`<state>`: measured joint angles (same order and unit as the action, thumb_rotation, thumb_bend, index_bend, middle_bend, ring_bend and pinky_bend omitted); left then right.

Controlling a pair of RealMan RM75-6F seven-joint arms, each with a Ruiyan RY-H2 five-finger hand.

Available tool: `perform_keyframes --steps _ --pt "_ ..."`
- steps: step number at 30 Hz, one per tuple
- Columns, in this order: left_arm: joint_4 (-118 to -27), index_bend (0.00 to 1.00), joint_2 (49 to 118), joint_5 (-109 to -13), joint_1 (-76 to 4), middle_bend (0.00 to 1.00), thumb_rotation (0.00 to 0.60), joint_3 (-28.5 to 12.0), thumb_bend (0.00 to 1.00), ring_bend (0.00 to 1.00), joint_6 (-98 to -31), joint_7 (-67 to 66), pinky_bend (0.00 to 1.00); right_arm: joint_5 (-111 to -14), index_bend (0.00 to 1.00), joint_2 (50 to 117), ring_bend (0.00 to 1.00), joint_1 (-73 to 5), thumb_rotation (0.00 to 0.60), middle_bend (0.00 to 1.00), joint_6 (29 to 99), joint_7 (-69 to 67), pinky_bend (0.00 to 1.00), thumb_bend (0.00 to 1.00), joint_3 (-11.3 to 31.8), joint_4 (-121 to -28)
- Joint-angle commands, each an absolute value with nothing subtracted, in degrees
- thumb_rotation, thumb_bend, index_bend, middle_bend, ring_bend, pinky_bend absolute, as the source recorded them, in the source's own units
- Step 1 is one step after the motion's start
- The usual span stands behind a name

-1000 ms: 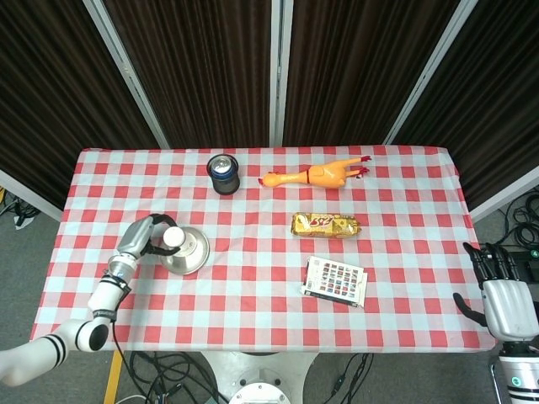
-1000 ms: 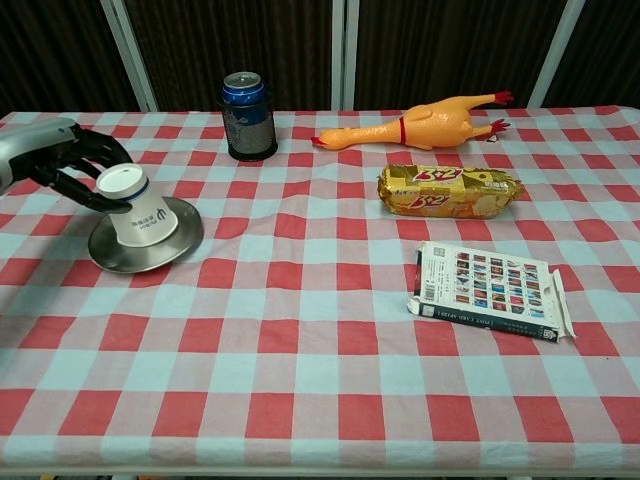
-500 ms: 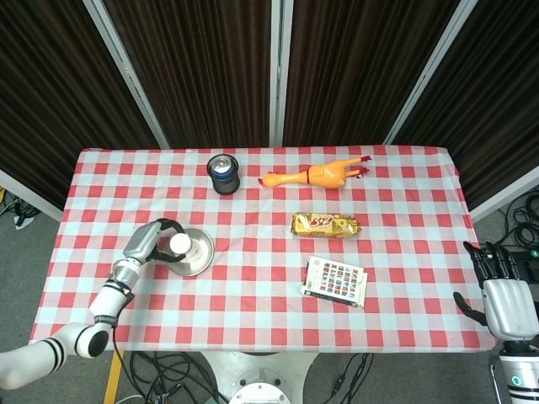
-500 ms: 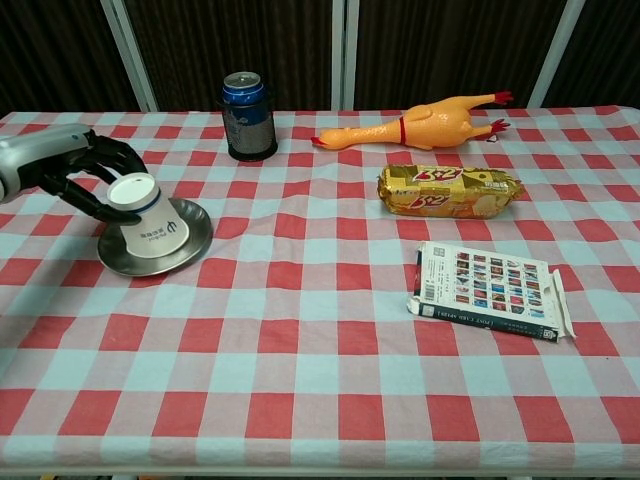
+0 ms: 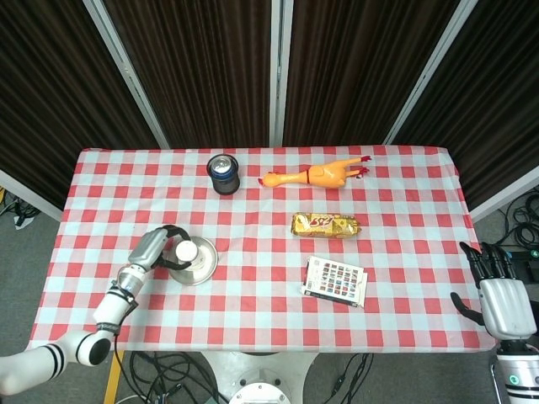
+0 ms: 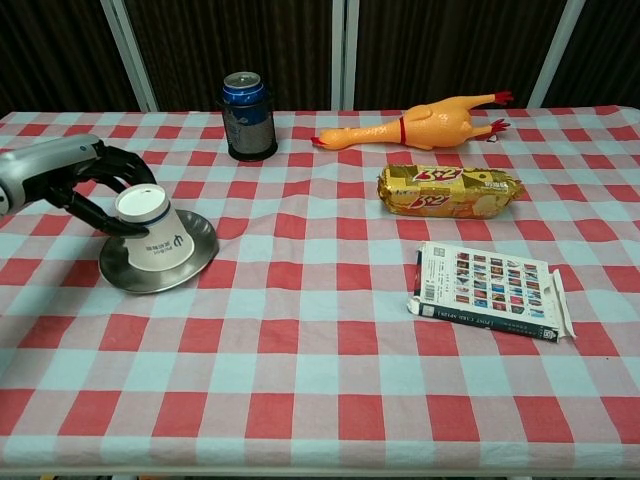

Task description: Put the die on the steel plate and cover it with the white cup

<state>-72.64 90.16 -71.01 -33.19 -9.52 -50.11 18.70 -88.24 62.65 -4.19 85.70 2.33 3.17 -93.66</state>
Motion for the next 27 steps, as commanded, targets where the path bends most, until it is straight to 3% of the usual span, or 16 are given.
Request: perform_keyframes --steps 1,7,15,27 --pt "-70.7 0.56 90.5 -68.7 -33.4 0.36 0.600 -10.7 0.20 0.22 -49.6 18.7 0.21 -88.2 0.05 62.7 0.00 -4.3 0.600 0.16 85.5 2.4 0.03 0.17 3.2 -93.7" --pt "-70.0 0.56 90.4 -66.5 -32.9 0.36 0.600 -11.9 0.20 0.22 -49.2 19.6 0.21 -88.3 0.05 62.9 0.00 -4.5 0.600 0.16 85.2 2.4 0.03 0.17 3.1 -93.7" --pt "-75.4 0.56 88.3 -71.8 -32.3 0.36 0.600 -8.5 0.20 0.22 -49.3 20.0 0.21 -88.3 0.05 63.0 0.00 -4.6 0.600 0.16 85.1 2.4 0.03 0.17 3.1 -93.6" --pt "-71.3 0.56 90.0 -67.3 -32.7 0.36 0.600 -11.3 0.20 0.22 -49.8 17.8 0.21 -88.5 0.05 63.0 0.00 -4.5 0.600 0.16 85.3 2.2 0.03 0.17 2.9 -93.5"
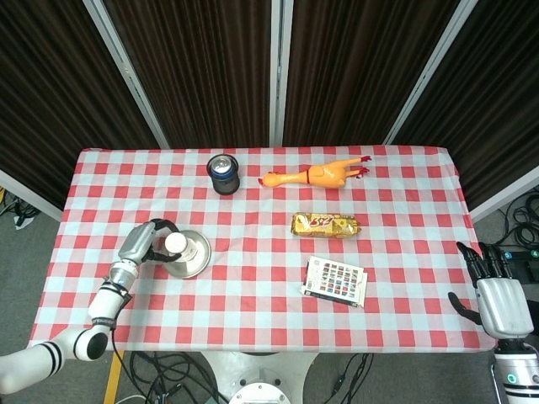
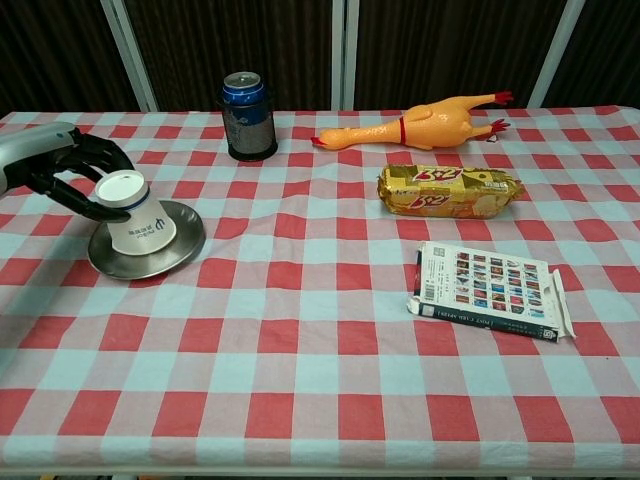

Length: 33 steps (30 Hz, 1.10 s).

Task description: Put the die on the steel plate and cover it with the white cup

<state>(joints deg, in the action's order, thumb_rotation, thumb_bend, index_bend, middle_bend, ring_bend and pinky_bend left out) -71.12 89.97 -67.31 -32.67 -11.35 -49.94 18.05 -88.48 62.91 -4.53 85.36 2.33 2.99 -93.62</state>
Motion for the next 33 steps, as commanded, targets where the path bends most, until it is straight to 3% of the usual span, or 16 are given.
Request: perform_keyframes --steps 1,9,19,28,33 --pt "-71.6 0.56 90.0 -67.5 -32.7 0.36 0.600 -11.0 0.20 0.22 -49.7 17.7 0.21 -88.5 0.05 63.0 0.00 -4.5 0.600 0.16 85.3 2.2 0.03 0.17 2.9 -93.5" --pt "-75.4 0.56 88.9 -71.4 -32.2 0.36 0.600 -9.1 0.20 0.22 -51.1 17.4 0.21 -88.3 0.05 62.9 0.00 -4.5 0.600 0.16 85.3 2.4 0.03 0.17 3.0 -93.7" --pt "-69.6 0.56 90.3 -64.6 -32.5 0.36 0.600 -12.6 0.20 0.22 -49.8 16.6 0.21 -88.5 0.05 62.8 0.00 -4.6 0.600 0.16 85.4 2.3 0.03 0.17 3.0 -93.6" --pt "-76.6 0.56 87.5 -71.0 -32.0 0.35 0.600 -9.1 0.20 0.22 -49.4 18.5 0.21 -88.3 0.06 63.0 0.00 -4.5 0.600 0.16 85.4 2.3 0.03 0.17 2.9 -93.5" --pt "-73.4 0.56 88.7 -68.6 -32.6 0.35 0.600 -10.2 0.20 0.22 -49.0 16.8 0.21 -88.2 0.06 62.8 0.00 -4.8 0.600 0.16 85.1 2.7 0.03 0.17 3.1 -93.9"
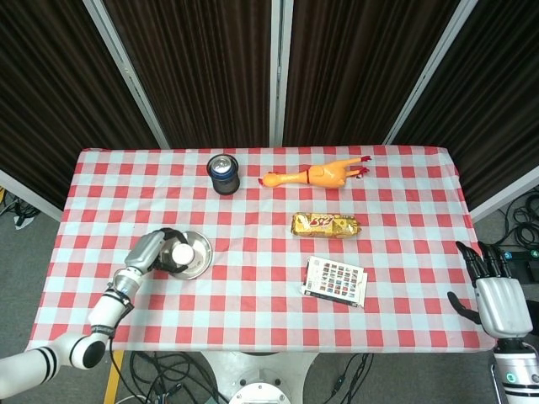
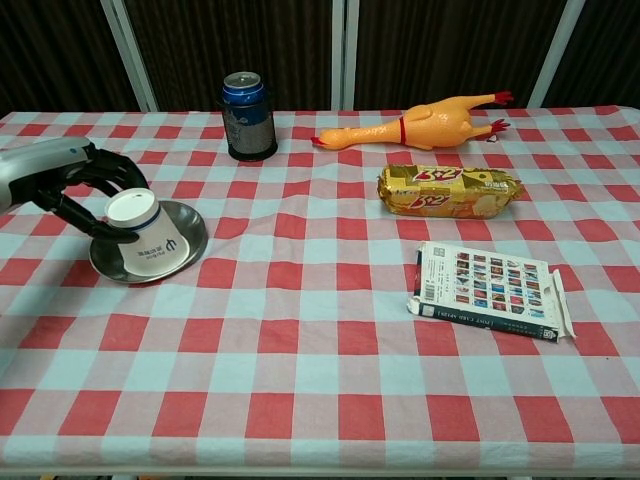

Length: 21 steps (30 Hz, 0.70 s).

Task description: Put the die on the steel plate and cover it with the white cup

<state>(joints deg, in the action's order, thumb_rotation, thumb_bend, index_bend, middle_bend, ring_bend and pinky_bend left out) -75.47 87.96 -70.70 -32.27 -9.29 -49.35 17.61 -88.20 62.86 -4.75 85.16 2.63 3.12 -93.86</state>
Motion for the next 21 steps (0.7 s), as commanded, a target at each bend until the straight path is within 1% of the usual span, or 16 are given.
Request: perform_keyframes --steps 1,6,11,15,21 --pt "-72.5 0.56 89.1 -67.4 -32.8 0.35 0.600 -10.8 0.20 0.22 -48.7 16.6 0.21 -88.2 0.06 62.8 0.00 -4.8 0.600 0.16 85.1 2.7 0.03 0.17 3.2 -93.9" --pt "-70.6 0.56 89.7 -64.9 -32.8 0.35 0.600 -12.1 0.20 0.22 -49.0 15.4 0.21 -88.4 0.06 62.8 0.00 -5.0 0.600 0.16 84.9 2.6 0.03 0.17 3.1 -93.9" --pt "-74.7 0.56 88.3 -67.7 -32.2 0.35 0.600 -10.5 0.20 0.22 -49.8 15.5 0.21 -88.4 0.06 62.9 0.00 -4.9 0.600 0.16 84.9 2.6 0.03 0.17 3.0 -93.8" --pt "-77.2 0.56 87.2 -69.8 -32.2 0.35 0.600 -9.4 0.20 0.22 -49.0 16.9 0.21 -88.2 0.06 62.9 0.00 -4.9 0.600 0.16 84.9 2.7 0.03 0.17 3.0 -93.8" --pt "-72.4 0.56 89.0 -65.9 -32.6 0.35 0.600 -11.8 0.20 0.22 -49.4 16.4 0.20 -88.2 0.06 62.7 0.00 -4.8 0.600 0.16 85.2 2.7 0.03 0.17 3.1 -93.9"
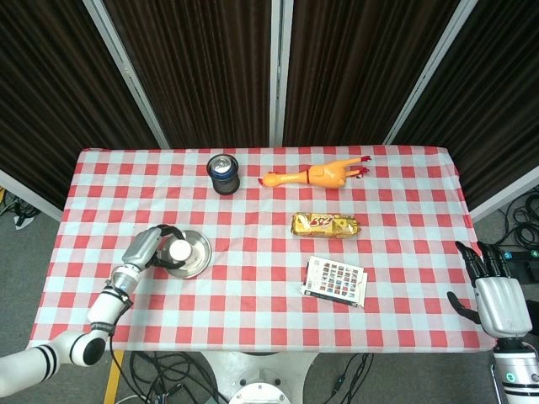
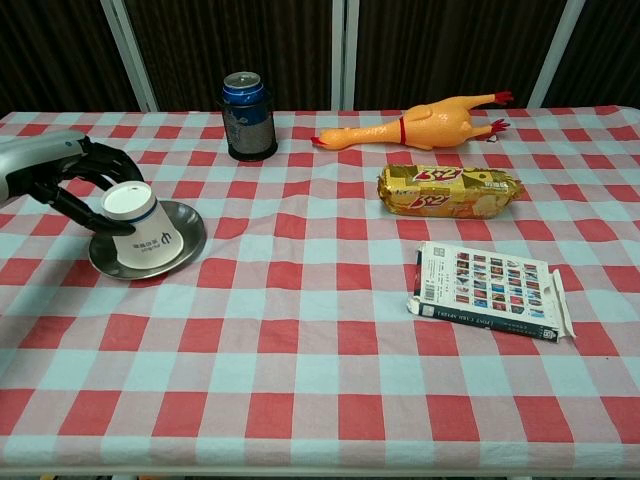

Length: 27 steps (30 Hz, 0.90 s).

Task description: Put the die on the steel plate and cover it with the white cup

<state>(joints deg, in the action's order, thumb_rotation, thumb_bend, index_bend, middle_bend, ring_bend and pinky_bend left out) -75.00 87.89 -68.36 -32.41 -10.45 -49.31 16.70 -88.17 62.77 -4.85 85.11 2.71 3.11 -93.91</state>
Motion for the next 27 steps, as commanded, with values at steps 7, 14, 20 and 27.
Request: perform_keyframes --steps 7,14,20,27 --pt "-73.1 0.56 88.0 -64.8 -31.8 0.35 0.600 -12.5 0.21 0.22 -49.0 18.2 0.20 -88.5 0.06 62.8 0.00 -4.8 0.600 0.16 85.5 2.5 0.03 0.17 3.0 -93.9" --pt "-76.9 0.56 85.4 -68.1 -30.2 0.35 0.600 -13.9 0.21 0.22 -53.3 22.8 0.20 -88.8 0.06 62.7 0.00 -4.4 0.600 0.16 86.2 2.1 0.03 0.17 3.0 -93.7" --pt "-69.2 0.56 87.8 -61.7 -33.2 0.35 0.600 -18.3 0.21 0.22 -51.0 21.0 0.20 -89.2 0.06 62.9 0.00 -4.3 0.600 0.16 86.3 1.7 0.03 0.17 2.8 -93.4" --pt "-58.2 0.55 93.1 -55.8 -37.4 0.34 0.600 -20.3 0.21 0.22 -45.8 17.9 0.20 -89.0 0.06 62.9 0.00 -4.0 0.600 0.16 86.6 1.5 0.03 0.17 2.8 -93.3"
